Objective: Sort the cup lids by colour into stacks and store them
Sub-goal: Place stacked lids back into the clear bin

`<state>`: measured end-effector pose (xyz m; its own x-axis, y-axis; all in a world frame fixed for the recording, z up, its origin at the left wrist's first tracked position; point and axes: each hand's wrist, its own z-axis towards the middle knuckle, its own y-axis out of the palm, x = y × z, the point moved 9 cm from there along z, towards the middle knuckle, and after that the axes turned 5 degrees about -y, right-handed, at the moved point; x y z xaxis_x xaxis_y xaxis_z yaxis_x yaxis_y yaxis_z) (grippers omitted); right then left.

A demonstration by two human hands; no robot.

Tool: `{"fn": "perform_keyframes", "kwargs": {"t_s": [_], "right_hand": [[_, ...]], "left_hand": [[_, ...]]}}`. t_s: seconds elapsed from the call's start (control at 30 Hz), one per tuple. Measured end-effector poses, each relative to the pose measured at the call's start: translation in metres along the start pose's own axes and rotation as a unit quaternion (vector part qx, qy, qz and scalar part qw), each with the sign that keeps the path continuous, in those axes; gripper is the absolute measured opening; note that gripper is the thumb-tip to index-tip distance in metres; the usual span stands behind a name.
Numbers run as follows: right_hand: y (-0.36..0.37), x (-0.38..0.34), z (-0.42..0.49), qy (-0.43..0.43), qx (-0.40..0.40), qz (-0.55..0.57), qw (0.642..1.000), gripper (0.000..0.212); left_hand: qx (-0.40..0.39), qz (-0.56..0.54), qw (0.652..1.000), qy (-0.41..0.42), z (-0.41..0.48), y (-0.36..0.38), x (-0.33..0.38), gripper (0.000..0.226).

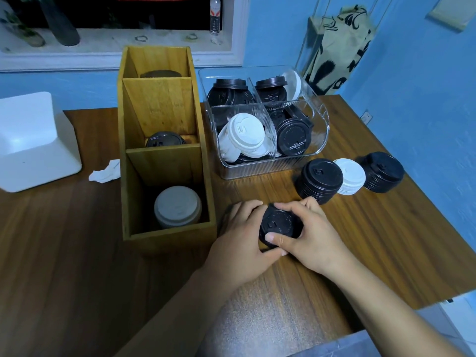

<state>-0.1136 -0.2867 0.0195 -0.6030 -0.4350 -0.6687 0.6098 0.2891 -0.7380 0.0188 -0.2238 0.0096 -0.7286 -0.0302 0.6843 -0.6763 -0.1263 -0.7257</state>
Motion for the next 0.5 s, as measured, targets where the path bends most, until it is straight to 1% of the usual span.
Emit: {"fn": "perform_keyframes", "kwargs": {"t_s": [0.13, 0.17, 0.2, 0.23, 0.3, 0.33, 0.37, 0.4, 0.47, 0.5], "right_hand": [[-0.006, -0.017, 0.001, -0.032, -0.05, -0.082, 0.995, 0.075], [-0.012, -0.024, 0.004, -0.041, -0.057, -0.09, 0.993, 0.072], [-0.021, -0.032, 0.01, -0.049, -0.049, -0.084, 0.994, 0.062], [-0.034, -0.04, 0.019, -0.056, -0.023, -0.069, 0.996, 0.049], [-0.068, -0.051, 0.043, -0.061, 0.067, -0.05, 0.995, 0.026], [-0.084, -0.053, 0.057, -0.061, 0.107, -0.061, 0.99, 0.025], [-0.095, -0.053, 0.071, -0.054, 0.132, -0.087, 0.986, 0.031], [-0.102, -0.051, 0.084, -0.04, 0.139, -0.12, 0.982, 0.041], [-0.107, -0.041, 0.106, 0.002, 0.132, -0.176, 0.976, 0.057], [-0.106, -0.037, 0.113, 0.02, 0.128, -0.188, 0.974, 0.062]], "left_hand": [[-0.001, -0.006, 1.0, 0.008, 0.0, -0.001, 0.002, 0.073], [-0.001, -0.003, 1.0, 0.01, 0.0, -0.001, 0.003, 0.073], [0.001, 0.001, 1.0, 0.011, 0.001, -0.001, 0.003, 0.073], [0.002, 0.007, 1.0, 0.01, 0.002, -0.001, 0.003, 0.074], [0.005, 0.015, 1.0, 0.006, 0.002, -0.002, 0.002, 0.075], [0.005, 0.017, 1.0, 0.003, 0.002, -0.002, 0.001, 0.076], [0.003, 0.019, 1.0, 0.002, 0.001, -0.001, 0.001, 0.076], [0.0, 0.02, 1.0, 0.001, 0.001, -0.001, 0.0, 0.077], [-0.004, 0.019, 1.0, -0.002, 0.0, 0.0, 0.0, 0.078], [-0.004, 0.019, 1.0, -0.002, 0.0, -0.001, 0.0, 0.079]]}}
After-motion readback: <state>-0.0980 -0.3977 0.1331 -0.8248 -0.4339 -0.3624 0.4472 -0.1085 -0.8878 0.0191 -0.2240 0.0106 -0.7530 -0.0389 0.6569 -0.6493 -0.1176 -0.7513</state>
